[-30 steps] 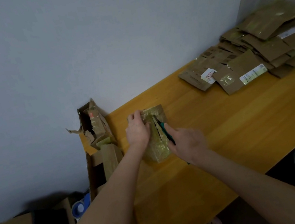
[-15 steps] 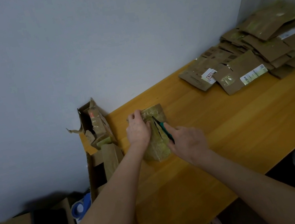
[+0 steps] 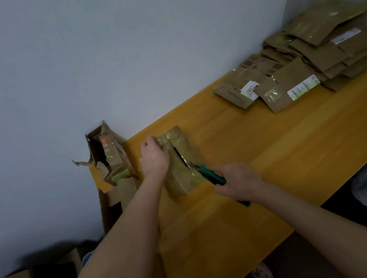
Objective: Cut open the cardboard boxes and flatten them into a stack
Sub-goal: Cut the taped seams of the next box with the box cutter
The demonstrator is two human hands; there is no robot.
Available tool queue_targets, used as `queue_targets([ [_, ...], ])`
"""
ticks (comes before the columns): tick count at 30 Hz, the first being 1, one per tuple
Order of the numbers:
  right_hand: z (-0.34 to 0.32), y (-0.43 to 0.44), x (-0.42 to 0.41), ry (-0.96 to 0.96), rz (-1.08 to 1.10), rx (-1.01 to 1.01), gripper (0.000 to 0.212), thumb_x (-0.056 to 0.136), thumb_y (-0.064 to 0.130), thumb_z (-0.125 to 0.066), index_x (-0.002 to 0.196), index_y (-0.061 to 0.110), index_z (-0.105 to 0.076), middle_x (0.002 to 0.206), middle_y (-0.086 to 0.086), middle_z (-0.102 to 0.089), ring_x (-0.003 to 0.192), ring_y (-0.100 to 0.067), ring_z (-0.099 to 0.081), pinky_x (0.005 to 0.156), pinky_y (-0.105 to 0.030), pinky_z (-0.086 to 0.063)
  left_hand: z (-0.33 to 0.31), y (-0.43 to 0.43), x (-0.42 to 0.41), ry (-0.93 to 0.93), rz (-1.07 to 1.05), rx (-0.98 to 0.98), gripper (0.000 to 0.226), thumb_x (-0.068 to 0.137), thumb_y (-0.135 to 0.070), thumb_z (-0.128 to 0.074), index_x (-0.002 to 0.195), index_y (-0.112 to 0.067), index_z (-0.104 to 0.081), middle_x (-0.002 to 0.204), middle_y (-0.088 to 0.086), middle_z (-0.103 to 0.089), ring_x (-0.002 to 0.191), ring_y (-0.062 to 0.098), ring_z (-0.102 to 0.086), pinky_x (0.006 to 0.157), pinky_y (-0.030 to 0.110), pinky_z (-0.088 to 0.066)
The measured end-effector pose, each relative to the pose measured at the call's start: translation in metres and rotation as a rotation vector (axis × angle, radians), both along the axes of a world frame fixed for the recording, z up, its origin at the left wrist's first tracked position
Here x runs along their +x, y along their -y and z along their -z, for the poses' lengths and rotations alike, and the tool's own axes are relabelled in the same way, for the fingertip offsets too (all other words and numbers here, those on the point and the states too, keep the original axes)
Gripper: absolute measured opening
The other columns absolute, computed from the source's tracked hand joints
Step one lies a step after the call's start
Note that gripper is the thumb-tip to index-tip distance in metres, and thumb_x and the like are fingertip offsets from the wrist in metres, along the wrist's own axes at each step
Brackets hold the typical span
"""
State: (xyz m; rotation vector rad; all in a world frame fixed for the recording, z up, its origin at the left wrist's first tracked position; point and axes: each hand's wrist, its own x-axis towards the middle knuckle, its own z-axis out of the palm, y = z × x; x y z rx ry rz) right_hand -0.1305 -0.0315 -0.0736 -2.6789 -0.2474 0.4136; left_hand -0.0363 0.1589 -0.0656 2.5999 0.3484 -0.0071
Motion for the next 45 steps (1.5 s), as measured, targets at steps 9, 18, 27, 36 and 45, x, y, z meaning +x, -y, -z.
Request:
queue_targets([
  [9, 0.023, -0.017, 0.005, -0.63, 0.873, 1.049, 0.041, 0.1, 0.035, -0.045, 0.132, 0.01, -0.045, 0.107, -0.005, -0.058, 0.087, -0.016, -0.059, 0.068, -0.029, -0.052, 0.003, -0.001, 0.004, -0.015, -0.01, -0.023, 0.038, 0.087, -0.032, -0.067, 0.11, -0.013, -0.043, 0.104, 0.007, -0.059, 0.084, 0.019, -0.055, 0.063, 0.03, -0.047],
  [18, 0.0, -0.01, 0.044, -0.374, 0.997, 1.285, 0.016, 0.1, 0.031, -0.042, 0.11, 0.019, -0.048, 0.095, 0.002, -0.058, 0.086, -0.013, -0.057, 0.089, -0.037, -0.048, 0.006, -0.017, -0.023, -0.069, -0.041, -0.062, 0.06, 0.094, -0.042, -0.055, 0.144, -0.02, -0.032, 0.131, 0.01, -0.054, 0.112, 0.031, -0.058, 0.088, 0.045, -0.053],
  [27, 0.019, -0.013, 0.037, -0.363, 0.867, 1.086, 0.02, 0.1, 0.034, -0.042, 0.111, 0.018, -0.048, 0.096, 0.006, -0.058, 0.1, -0.019, -0.056, 0.098, -0.041, -0.045, 0.023, 0.0, -0.035, -0.223, 0.374, 0.294, 0.123, 0.068, -0.07, -0.068, 0.154, -0.018, 0.004, 0.162, 0.006, 0.001, 0.149, 0.029, -0.002, 0.118, 0.051, -0.008],
  [36, 0.028, 0.008, 0.022, -0.273, 0.723, 0.834, 0.013, 0.098, 0.029, -0.045, 0.093, 0.02, -0.054, 0.085, 0.0, -0.056, 0.072, -0.008, -0.054, 0.055, -0.022, -0.04, 0.026, 0.051, -0.027, -0.351, 0.678, 0.518, 0.118, 0.076, -0.047, -0.076, 0.154, -0.014, 0.005, 0.161, 0.004, -0.006, 0.148, 0.031, -0.004, 0.119, 0.053, -0.013],
  [45, 0.046, 0.052, -0.022, -0.169, 0.515, 0.459, 0.041, 0.094, 0.042, -0.053, 0.133, 0.031, -0.05, 0.093, 0.001, -0.065, 0.076, -0.02, -0.066, 0.066, -0.042, -0.058, 0.023, 0.05, -0.025, -0.351, 0.652, 0.456, 0.117, 0.067, -0.044, -0.084, 0.154, -0.018, -0.01, 0.155, 0.011, -0.019, 0.143, 0.032, -0.019, 0.118, 0.047, -0.02],
])
